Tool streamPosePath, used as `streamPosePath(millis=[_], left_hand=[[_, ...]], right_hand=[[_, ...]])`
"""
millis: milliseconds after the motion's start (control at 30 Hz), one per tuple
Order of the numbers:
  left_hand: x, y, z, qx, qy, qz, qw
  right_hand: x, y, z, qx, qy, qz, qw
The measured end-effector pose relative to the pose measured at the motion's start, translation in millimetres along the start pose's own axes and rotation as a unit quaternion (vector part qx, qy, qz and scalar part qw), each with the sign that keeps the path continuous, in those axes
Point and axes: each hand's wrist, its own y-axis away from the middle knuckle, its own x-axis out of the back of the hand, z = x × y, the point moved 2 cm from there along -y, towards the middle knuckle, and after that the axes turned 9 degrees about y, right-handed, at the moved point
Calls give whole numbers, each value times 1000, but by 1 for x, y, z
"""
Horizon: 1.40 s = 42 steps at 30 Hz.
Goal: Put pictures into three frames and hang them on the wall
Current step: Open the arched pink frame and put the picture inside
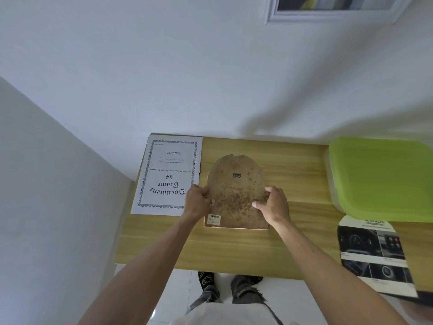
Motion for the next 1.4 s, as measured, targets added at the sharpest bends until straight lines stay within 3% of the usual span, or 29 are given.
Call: streamPosePath(millis=[233, 367, 500, 567, 667, 800, 967, 1400], left_hand=[[-4, 4, 1, -22, -18, 19, 999], [1, -3, 11, -51, -126, -19, 991], [-8, -9, 42, -139, -337, -28, 931], [-16, -22, 53, -192, -392, -64, 897], [-21, -46, 65, -177, -447, -176, 859], [-21, -65, 66, -150, -473, -247, 832], [-17, -70, 69, -174, -487, -265, 814], [-11, -70, 63, -158, -464, -273, 828]], right_hand=[[0, 4, -2, 31, 53, 8, 998], [2, -1, -7, 57, 135, -4, 989], [12, -14, -23, 145, 306, -11, 941], [14, -26, -33, 206, 358, -50, 909], [15, -48, -47, 251, 419, -120, 864], [10, -66, -62, 292, 452, -174, 824], [13, -74, -62, 312, 428, -191, 826], [14, -78, -61, 300, 399, -219, 839]])
